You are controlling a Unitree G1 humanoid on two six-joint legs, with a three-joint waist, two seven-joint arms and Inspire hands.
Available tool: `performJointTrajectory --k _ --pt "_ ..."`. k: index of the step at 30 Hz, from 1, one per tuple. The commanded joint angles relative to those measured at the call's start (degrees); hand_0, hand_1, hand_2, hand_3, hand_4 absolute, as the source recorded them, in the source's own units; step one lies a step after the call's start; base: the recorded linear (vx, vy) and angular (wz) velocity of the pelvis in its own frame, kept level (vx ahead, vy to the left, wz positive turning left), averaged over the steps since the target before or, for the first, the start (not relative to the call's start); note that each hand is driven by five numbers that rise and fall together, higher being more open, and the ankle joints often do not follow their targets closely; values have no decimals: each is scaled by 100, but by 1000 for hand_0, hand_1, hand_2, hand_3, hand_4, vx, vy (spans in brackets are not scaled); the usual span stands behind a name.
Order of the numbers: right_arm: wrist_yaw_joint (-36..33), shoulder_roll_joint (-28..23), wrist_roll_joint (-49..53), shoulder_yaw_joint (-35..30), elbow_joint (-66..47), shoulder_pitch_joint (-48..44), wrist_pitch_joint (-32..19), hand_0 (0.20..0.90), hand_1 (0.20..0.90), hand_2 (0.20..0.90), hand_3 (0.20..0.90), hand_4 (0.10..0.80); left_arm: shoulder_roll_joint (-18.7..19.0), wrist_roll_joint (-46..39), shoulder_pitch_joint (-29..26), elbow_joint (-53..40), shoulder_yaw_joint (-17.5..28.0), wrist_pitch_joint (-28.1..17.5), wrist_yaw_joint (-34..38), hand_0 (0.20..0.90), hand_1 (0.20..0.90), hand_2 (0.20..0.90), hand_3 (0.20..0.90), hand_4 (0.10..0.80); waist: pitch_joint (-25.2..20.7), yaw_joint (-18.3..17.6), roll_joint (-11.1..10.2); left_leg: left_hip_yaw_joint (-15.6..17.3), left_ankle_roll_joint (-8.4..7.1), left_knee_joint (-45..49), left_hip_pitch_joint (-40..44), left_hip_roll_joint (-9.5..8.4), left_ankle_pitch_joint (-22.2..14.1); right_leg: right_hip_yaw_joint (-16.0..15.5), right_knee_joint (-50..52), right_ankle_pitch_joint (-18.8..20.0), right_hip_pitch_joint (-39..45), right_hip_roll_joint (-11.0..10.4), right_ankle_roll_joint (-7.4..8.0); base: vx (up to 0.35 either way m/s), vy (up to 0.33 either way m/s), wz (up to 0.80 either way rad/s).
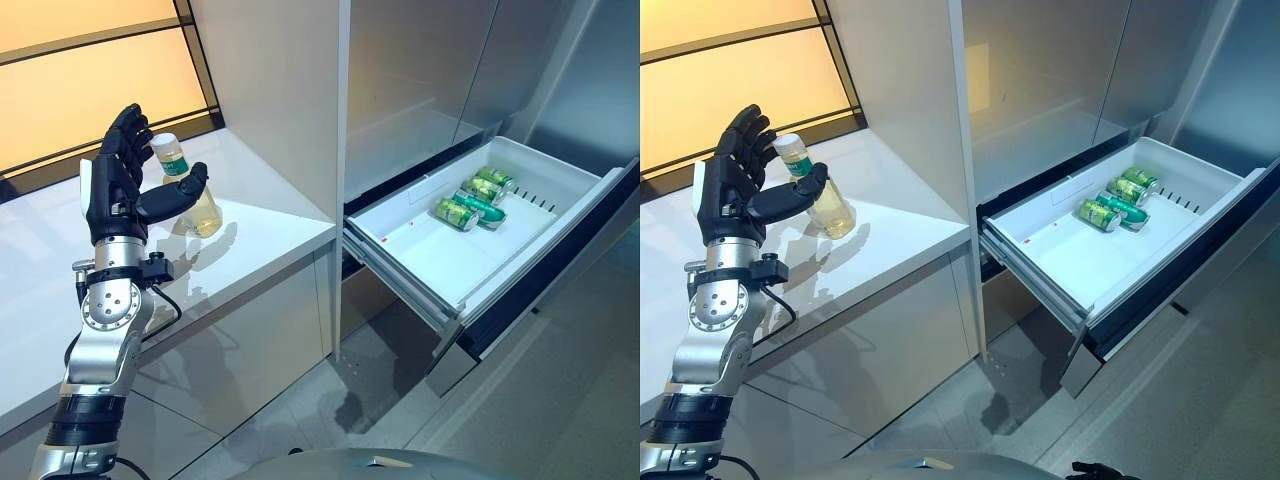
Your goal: Put drinks into fridge and close the fridge
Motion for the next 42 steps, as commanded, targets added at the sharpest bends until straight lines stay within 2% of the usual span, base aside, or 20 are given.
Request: performJointTrajectory --k 1,8,14,17,31,42 --pt "204 285 -45 217 -152 -247 32 900 900 900 900 800 279 -45 -747 235 222 67 11 900 900 900 900 800 -13 -50 -185 -35 334 30 174 -385 -621 611 112 181 -264 -31 216 -31 10 -1" --pt "201 272 -37 237 -132 -277 64 900 900 900 900 800 347 -92 -898 520 147 246 100 900 900 900 900 800 -28 -82 -167 -12 333 30 226 -383 -685 630 92 148 -217 -23 229 15 2 0" --pt "186 273 -22 260 -144 -277 77 900 900 900 900 800 346 -129 -941 681 142 177 120 900 900 900 900 800 -27 -102 -162 17 334 30 230 -379 -683 647 93 154 -224 -28 231 0 4 -3" --pt "197 275 -40 261 -117 -272 45 900 900 900 900 800 357 -111 -974 740 189 -1 155 900 900 900 900 800 -29 -108 -167 27 330 30 240 -376 -686 646 92 160 -221 -31 232 0 0 0" --pt "209 265 -82 279 -133 -249 77 900 900 900 900 800 310 -319 -1030 941 150 145 76 900 900 900 900 800 -47 -147 -156 38 325 30 254 -377 -687 656 94 156 -214 -28 233 0 0 0" --pt "243 246 -120 328 -65 -295 102 900 900 900 900 800 288 -596 -1294 1563 50 168 149 900 900 900 900 800 -65 -232 -135 96 337 30 311 -380 -709 723 105 159 -195 -23 239 10 2 -1"
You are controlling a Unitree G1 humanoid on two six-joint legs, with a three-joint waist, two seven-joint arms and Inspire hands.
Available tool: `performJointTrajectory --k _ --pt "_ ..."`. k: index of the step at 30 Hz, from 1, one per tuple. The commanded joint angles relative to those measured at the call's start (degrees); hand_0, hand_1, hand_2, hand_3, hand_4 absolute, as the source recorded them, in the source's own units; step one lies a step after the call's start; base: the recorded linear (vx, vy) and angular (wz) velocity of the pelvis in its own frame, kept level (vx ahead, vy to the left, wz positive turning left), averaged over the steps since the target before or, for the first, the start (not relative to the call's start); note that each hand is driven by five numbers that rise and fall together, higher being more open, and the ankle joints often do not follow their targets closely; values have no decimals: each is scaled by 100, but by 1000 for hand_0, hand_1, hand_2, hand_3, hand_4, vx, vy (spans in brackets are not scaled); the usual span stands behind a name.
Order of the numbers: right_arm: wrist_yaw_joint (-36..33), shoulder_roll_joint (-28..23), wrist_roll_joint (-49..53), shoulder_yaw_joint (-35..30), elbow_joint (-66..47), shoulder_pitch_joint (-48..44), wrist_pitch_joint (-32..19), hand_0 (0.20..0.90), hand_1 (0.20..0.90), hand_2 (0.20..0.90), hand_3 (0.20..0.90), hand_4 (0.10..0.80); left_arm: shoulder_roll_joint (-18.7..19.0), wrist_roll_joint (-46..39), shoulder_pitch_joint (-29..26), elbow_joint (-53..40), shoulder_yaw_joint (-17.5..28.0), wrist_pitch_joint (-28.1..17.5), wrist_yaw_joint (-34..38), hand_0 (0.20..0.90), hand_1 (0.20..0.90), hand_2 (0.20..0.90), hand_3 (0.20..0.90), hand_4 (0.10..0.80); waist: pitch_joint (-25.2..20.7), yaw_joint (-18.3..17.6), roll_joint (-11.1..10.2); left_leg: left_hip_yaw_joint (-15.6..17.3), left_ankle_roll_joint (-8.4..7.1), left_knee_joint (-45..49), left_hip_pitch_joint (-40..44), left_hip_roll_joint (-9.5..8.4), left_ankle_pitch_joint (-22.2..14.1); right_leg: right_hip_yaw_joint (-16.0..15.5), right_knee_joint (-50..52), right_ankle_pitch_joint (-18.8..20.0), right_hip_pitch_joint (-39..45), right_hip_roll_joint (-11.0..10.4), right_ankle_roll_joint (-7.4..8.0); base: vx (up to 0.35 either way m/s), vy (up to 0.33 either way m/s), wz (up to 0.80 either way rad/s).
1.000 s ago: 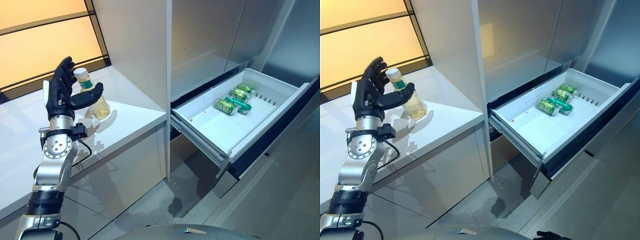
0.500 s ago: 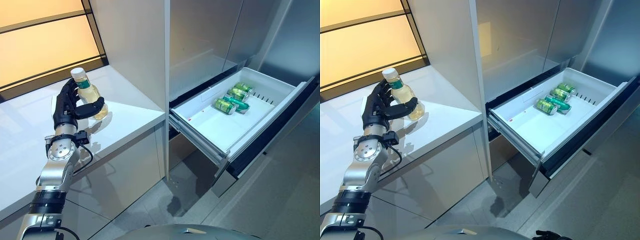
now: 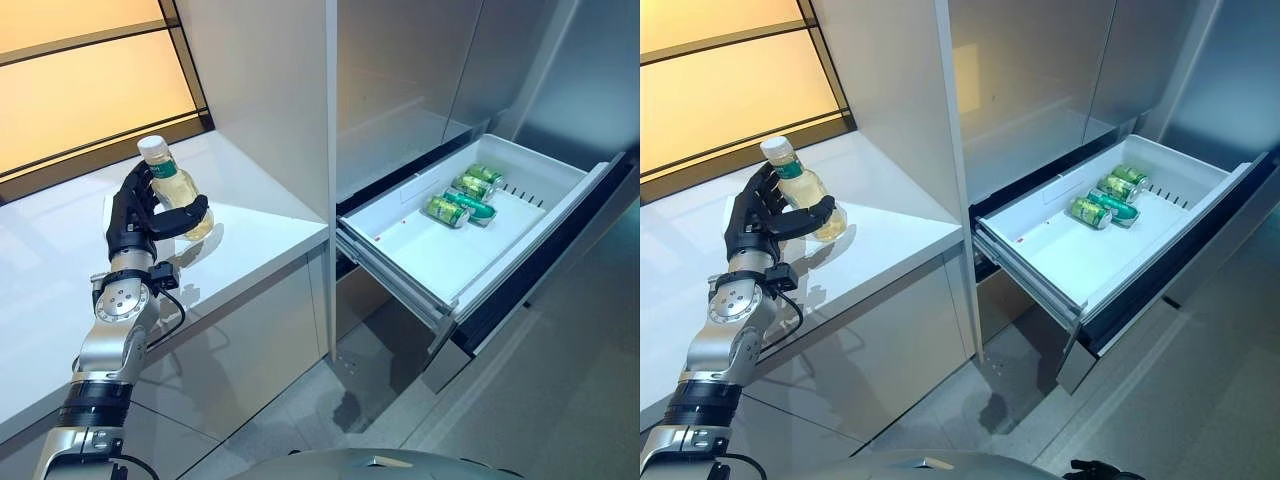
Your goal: Put drinks into fridge and close the fridge
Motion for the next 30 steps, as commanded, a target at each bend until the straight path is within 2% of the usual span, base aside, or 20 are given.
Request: performJointTrajectory --k 1,28,29,30 --pt "218 232 -118 323 -42 -192 -10 900 900 900 900 800 306 -129 -1047 170 222 -553 105 900 900 900 900 800 -70 -51 -124 8 334 34 275 -387 -703 632 107 145 -188 -16 256 25 0 -8" --pt "281 199 -141 432 -19 -193 27 900 900 900 900 800 300 -578 -1512 674 262 -1001 349 900 900 900 900 800 -112 -165 -128 42 333 34 315 -390 -730 720 135 129 -198 -12 255 7 0 -1" --pt "288 192 -148 429 -21 -195 32 900 900 900 900 800 296 -581 -1522 681 265 -1012 354 594 594 594 543 443 -113 -169 -129 40 333 34 317 -391 -731 723 135 130 -198 -11 255 0 0 0" --pt "297 184 -150 430 -25 -196 38 900 900 900 900 800 301 -588 -1543 701 265 -1041 375 512 512 512 447 347 -116 -175 -129 41 332 34 319 -391 -732 730 134 132 -198 -9 255 0 0 0"
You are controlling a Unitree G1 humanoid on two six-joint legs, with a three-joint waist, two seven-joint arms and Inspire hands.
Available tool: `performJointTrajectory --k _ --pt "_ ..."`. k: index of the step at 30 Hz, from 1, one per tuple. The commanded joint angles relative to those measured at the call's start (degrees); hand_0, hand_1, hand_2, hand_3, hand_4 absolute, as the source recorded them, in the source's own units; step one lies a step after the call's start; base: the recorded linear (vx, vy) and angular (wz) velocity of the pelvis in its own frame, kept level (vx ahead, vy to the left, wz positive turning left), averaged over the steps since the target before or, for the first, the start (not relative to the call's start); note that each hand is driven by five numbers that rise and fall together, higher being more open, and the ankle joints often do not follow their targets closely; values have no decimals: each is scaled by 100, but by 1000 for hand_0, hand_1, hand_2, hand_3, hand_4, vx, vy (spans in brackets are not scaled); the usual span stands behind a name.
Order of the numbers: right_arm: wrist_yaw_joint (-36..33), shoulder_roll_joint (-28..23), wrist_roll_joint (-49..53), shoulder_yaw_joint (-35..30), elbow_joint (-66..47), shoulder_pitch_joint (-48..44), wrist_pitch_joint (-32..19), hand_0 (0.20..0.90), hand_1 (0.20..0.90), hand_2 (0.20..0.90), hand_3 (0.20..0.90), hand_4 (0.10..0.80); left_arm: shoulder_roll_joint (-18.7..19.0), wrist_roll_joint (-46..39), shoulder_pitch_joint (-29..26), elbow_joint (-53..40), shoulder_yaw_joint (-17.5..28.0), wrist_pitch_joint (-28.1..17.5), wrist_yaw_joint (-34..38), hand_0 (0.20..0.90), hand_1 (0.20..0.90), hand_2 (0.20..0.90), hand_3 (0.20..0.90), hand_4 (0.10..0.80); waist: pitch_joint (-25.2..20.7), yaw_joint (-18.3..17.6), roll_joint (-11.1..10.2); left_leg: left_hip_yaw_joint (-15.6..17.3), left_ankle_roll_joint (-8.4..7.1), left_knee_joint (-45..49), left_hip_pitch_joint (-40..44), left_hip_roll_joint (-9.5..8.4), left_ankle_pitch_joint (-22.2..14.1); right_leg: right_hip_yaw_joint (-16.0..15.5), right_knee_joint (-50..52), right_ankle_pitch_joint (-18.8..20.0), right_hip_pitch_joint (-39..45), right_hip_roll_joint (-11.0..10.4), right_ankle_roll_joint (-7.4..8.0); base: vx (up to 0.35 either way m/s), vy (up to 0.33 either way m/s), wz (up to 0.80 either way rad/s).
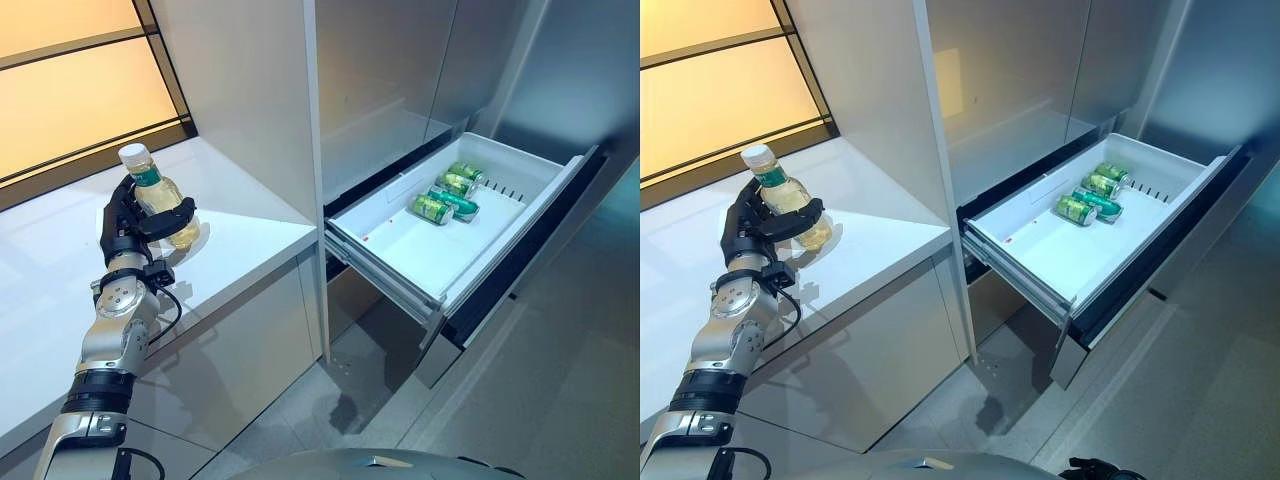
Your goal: Put drinks into fridge and close the fridge
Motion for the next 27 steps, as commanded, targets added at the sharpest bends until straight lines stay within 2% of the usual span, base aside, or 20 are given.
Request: performJointTrajectory --k 1,2,16,19,22,27 --pt "288 175 -102 405 -23 -162 34 900 900 900 900 800 306 -8 -1226 101 266 -860 92 396 396 396 313 213 -121 -27 -125 -78 319 35 233 -392 -698 533 132 122 -211 -8 268 0 0 0" --pt "288 173 -100 412 -30 -162 39 900 900 900 900 800 310 -19 -1246 118 266 -882 106 300 300 300 200 100 -122 -32 -126 -75 318 35 234 -392 -700 534 131 123 -210 -7 267 0 0 0" --pt "293 168 -218 451 -29 -162 2 900 900 900 900 800 295 35 -1406 197 236 -1319 248 300 300 300 200 100 -140 -71 -136 -60 311 35 238 -392 -706 550 122 134 -211 -5 273 0 0 0" --pt "356 133 -840 561 3 -168 -173 900 900 900 900 800 321 40 -1428 157 248 -1328 202 300 300 300 200 100 -146 -63 -139 -55 311 35 238 -393 -709 547 120 137 -212 -8 279 0 0 0" --pt "645 3 -1990 1100 -212 -238 -465 900 900 900 900 800 386 22 -1462 -13 214 -1260 160 300 300 300 200 100 -137 -7 -164 -73 298 35 219 -390 -707 518 100 133 -211 -22 283 0 0 0" --pt "1013 -203 -2794 1885 -1046 -378 -671 900 900 900 900 800 460 -15 -1507 -294 46 -1165 155 300 300 300 200 100 -117 66 -193 -133 281 35 204 -390 -696 454 87 130 -197 -41 284 -6 -2 0"
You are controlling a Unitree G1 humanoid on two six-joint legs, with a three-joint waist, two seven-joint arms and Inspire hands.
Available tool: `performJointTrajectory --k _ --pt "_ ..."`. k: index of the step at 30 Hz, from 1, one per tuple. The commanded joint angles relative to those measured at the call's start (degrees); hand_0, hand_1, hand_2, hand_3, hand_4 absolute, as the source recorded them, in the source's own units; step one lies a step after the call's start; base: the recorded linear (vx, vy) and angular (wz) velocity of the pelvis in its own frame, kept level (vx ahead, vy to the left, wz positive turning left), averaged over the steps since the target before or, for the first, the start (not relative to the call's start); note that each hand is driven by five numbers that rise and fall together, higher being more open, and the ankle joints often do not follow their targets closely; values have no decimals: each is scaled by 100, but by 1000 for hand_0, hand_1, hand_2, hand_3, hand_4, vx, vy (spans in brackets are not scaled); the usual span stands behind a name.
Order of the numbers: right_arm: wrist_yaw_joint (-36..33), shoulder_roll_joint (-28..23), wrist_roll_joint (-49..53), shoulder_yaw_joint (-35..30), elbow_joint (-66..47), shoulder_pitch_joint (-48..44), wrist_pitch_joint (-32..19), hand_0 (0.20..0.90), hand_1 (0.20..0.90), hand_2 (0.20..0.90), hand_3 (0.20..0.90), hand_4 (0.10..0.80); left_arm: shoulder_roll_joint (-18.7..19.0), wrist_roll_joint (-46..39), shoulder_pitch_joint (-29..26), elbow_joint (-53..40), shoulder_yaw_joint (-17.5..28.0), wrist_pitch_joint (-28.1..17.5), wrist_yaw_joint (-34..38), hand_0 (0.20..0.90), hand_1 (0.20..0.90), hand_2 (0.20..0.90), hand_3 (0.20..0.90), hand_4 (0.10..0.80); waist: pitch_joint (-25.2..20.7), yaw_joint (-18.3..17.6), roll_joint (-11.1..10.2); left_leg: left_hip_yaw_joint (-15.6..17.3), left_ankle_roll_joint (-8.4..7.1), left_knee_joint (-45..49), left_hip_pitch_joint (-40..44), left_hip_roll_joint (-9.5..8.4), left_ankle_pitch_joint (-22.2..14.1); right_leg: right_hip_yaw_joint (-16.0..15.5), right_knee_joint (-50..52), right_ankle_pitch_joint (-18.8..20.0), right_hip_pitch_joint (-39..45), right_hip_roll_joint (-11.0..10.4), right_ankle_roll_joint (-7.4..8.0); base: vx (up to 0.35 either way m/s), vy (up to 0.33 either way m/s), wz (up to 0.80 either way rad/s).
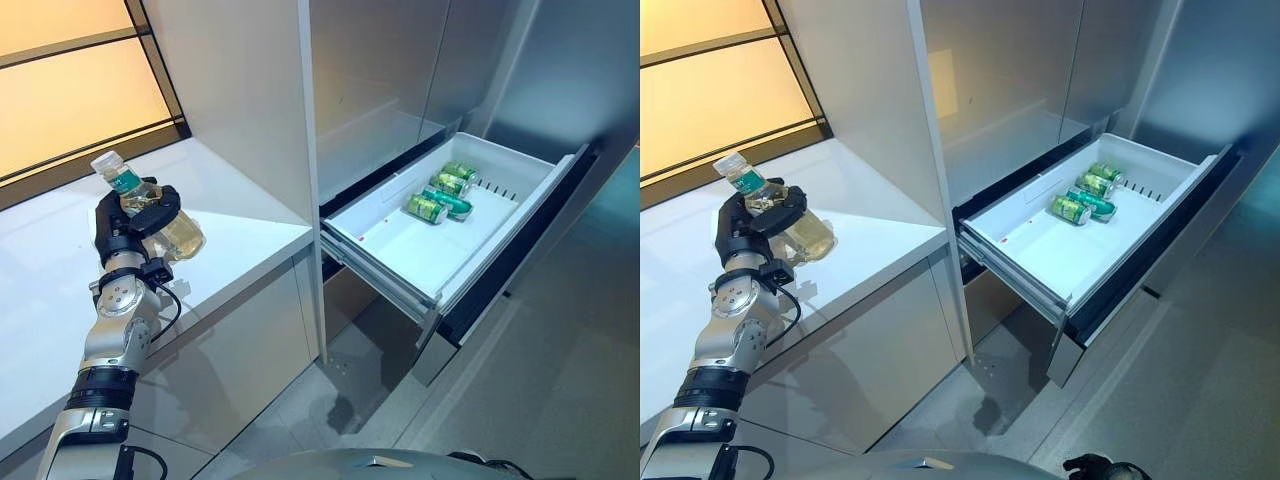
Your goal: Put drinks into fridge and close the fridge
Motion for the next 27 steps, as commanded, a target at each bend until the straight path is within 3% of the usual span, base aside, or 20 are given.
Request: performJointTrajectory --k 1,9,27 --pt "507 165 -447 456 -747 -400 -338 900 900 900 900 800 497 39 -1408 -614 -14 -841 -52 300 300 300 200 100 -109 109 -147 -187 278 32 183 -403 -686 408 90 117 -200 -47 298 -31 -9 1" --pt "902 -52 -1109 1036 -1973 -778 -394 900 900 900 900 800 378 140 -1405 -1110 -301 -846 -94 300 300 300 200 100 -91 252 -191 -271 269 32 134 -424 -663 321 76 121 -200 -76 305 -19 0 2" --pt "1584 -511 -935 1316 -4064 -1644 -940 900 900 900 900 800 319 371 -1544 -1554 -764 -950 -227 300 300 300 200 100 -25 367 -273 -365 260 32 69 -484 -595 234 88 176 -226 -110 319 -20 11 2"
